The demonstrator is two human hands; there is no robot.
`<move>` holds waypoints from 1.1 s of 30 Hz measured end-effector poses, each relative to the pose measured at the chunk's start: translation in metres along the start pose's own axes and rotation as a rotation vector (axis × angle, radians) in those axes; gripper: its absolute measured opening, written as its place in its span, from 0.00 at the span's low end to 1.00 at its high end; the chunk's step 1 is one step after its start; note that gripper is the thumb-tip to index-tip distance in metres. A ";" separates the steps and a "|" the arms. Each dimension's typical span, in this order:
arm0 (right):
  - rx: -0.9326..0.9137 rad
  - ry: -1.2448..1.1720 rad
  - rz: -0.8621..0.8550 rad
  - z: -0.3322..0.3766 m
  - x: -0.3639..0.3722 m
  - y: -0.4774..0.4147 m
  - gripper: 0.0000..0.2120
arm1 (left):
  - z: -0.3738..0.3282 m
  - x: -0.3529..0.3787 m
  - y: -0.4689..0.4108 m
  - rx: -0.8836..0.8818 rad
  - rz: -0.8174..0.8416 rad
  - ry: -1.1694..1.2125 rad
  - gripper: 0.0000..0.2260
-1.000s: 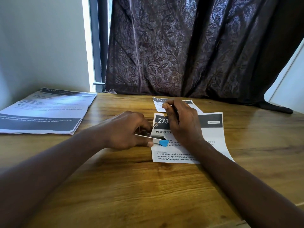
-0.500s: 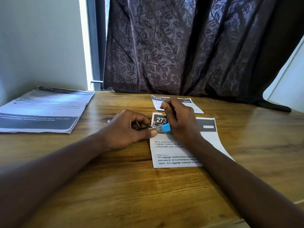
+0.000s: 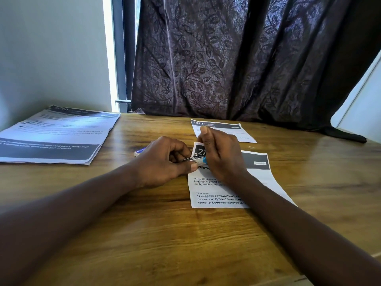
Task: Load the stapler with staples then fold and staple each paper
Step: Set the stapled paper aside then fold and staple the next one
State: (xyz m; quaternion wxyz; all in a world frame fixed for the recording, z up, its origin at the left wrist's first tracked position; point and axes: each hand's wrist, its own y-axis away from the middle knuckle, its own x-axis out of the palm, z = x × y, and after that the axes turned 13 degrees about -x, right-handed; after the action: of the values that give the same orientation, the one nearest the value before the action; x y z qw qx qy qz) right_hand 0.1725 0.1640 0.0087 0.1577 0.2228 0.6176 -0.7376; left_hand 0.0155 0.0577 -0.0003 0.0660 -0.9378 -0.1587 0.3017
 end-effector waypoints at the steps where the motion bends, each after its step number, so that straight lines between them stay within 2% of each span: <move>1: -0.017 -0.006 0.001 0.001 0.001 0.000 0.23 | 0.000 0.000 0.000 -0.001 0.007 -0.004 0.07; 5: -0.042 -0.012 0.008 0.004 0.004 -0.002 0.18 | -0.001 0.001 0.001 0.008 0.030 0.021 0.07; 10: -0.033 -0.053 0.019 0.001 0.001 -0.002 0.19 | -0.003 0.003 0.001 0.005 0.031 0.036 0.09; 14: 0.117 -0.177 -0.033 -0.011 -0.004 0.000 0.27 | -0.005 0.000 0.004 0.006 -0.010 0.075 0.17; 17: 0.239 -0.211 -0.041 -0.019 -0.007 0.002 0.27 | -0.004 -0.003 0.004 0.014 -0.008 0.066 0.19; 19: 0.255 -0.132 -0.022 -0.022 -0.008 0.002 0.26 | -0.004 -0.004 0.005 0.016 -0.011 0.070 0.19; 26: 0.184 0.011 -0.003 -0.025 -0.007 0.002 0.27 | -0.009 -0.024 0.016 0.126 -0.122 -0.357 0.14; 33: 0.178 0.084 -0.022 -0.028 -0.010 -0.001 0.26 | -0.013 -0.026 0.020 0.124 -0.082 -0.504 0.13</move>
State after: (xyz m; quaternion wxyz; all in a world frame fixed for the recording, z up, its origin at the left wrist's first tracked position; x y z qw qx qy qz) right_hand 0.1847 0.1915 0.0108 0.1031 0.2600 0.5582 -0.7811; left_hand 0.0084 0.0302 0.0200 0.0940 -0.8199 -0.1894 0.5320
